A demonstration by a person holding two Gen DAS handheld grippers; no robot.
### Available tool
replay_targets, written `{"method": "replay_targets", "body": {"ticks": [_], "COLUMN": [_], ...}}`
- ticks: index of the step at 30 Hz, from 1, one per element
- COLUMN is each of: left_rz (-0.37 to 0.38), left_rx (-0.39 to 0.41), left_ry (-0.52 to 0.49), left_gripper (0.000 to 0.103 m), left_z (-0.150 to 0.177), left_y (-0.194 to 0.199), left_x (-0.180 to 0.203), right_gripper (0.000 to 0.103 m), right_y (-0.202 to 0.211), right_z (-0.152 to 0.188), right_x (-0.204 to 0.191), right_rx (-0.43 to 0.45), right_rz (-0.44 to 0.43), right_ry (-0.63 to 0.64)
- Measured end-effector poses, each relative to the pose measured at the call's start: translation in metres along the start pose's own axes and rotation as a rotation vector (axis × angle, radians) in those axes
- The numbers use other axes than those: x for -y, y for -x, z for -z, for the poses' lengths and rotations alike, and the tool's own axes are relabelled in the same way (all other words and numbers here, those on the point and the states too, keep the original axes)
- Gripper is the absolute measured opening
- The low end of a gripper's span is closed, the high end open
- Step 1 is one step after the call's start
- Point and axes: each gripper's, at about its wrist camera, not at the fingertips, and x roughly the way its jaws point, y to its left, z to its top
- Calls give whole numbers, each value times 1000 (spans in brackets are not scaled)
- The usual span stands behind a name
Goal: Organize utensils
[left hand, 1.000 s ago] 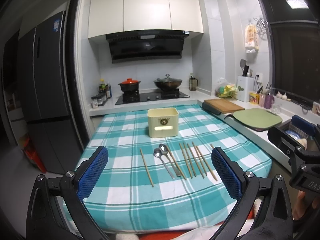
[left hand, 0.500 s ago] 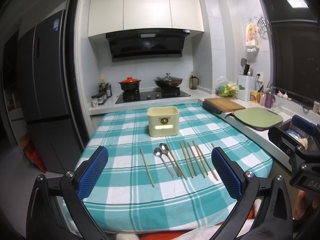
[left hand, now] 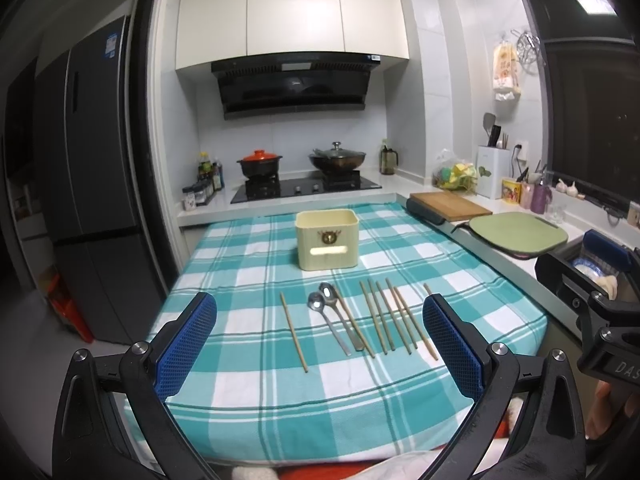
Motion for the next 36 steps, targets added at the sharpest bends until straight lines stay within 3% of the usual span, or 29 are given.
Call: {"method": "replay_targets", "body": {"ticks": [36], "left_rz": [-3], "left_rx": [-52], "left_ry": [5], "left_gripper": [103], "left_z": [-4], "left_y": [-25], "left_x": [2], "right_gripper": [103], "right_y": [-24], "right_z": [-8], "right_x": [7], "right_rx": [-59], "right_rz": [-15], "right_ry": [6]}}
